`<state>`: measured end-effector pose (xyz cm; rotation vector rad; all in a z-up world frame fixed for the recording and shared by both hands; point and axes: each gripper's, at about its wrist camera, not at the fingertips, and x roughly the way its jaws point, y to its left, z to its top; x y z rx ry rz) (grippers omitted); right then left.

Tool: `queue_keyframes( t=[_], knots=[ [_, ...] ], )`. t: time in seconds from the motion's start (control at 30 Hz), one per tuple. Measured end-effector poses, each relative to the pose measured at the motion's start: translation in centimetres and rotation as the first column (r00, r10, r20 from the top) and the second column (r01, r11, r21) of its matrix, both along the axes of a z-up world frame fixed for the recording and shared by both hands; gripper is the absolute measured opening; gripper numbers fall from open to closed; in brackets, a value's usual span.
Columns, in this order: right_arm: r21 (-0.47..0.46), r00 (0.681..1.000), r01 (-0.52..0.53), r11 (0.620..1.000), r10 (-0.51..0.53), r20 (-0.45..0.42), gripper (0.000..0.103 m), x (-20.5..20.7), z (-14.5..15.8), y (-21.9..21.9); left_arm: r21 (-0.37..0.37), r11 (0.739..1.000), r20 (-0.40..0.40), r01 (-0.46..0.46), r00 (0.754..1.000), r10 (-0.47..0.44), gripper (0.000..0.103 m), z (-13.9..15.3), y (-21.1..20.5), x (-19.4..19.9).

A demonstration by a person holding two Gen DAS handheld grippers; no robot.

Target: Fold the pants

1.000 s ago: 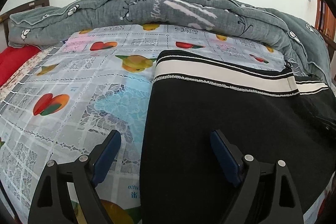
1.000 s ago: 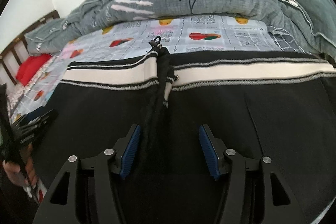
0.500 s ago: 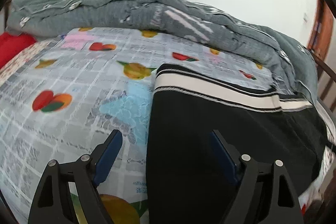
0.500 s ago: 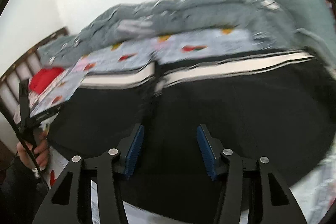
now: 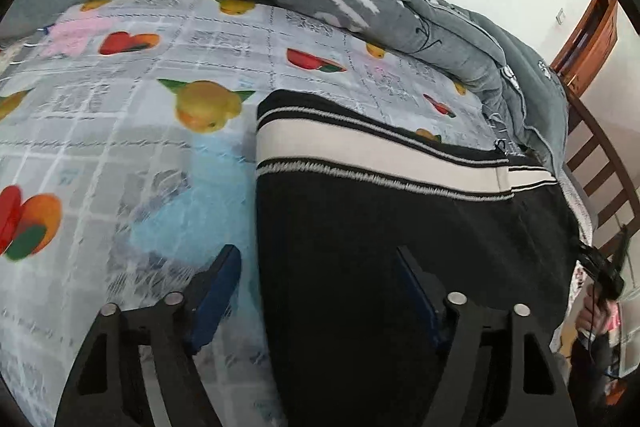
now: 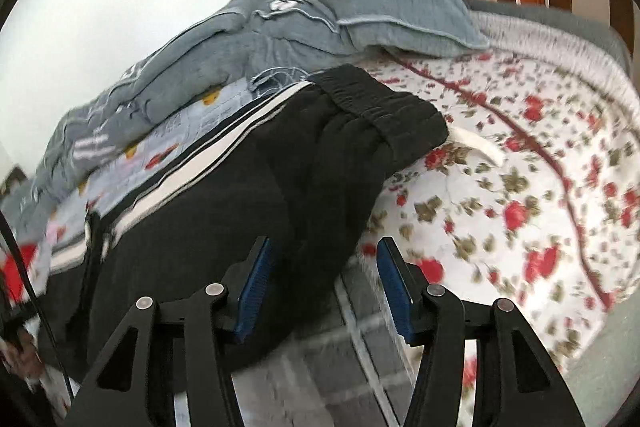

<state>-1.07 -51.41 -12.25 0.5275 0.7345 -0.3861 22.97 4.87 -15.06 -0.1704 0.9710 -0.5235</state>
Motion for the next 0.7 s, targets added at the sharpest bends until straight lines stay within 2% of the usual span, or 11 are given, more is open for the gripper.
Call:
queue_keyframes(
  t=[0.1,0.2,0.27,0.33,0.37,0.43,0.53,0.7],
  knots=[
    [0.026,0.999,0.031,0.999,-0.031,0.006,0.053,2.1,-0.7,-1.3,-0.021,1.000,-0.026,-0.007,1.000,0.006,0.063,-0.2,-0.3,1.1],
    [0.073,0.998,0.058,0.996,-0.056,-0.025,0.053,4.6,-2.2,-3.0,-0.020,0.998,-0.048,-0.051,0.998,0.050,0.047,-0.4,-0.5,2.3],
    [0.079,0.997,0.072,0.994,-0.070,-0.033,0.044,5.0,-2.5,-3.4,-0.004,0.996,-0.046,-0.087,0.995,0.086,0.031,-0.5,-0.5,2.6],
    [0.020,0.997,0.074,0.997,-0.073,-0.036,0.025,5.5,-1.7,-2.4,0.002,0.994,-0.029,-0.108,0.994,0.108,0.021,-0.4,-0.4,2.5],
    [-0.008,0.997,0.072,0.997,-0.073,-0.032,0.022,5.5,-1.3,-2.1,-0.007,0.994,-0.020,-0.111,0.994,0.110,0.016,-0.3,-0.3,2.4],
    [-0.069,0.998,0.064,0.996,-0.064,0.004,0.016,5.5,0.2,-1.0,-0.029,0.993,0.003,-0.112,0.994,0.112,0.013,0.3,0.0,2.1],
    [-0.119,0.998,0.054,0.991,-0.049,0.041,0.013,6.4,2.8,0.4,-0.048,0.992,0.062,-0.113,0.991,0.116,0.012,1.9,0.5,1.3],
    [-0.149,0.993,-0.018,0.989,0.035,0.111,0.012,8.3,7.5,4.2,-0.006,0.991,0.084,-0.134,0.987,0.134,0.012,4.7,3.3,1.8]
  ],
)
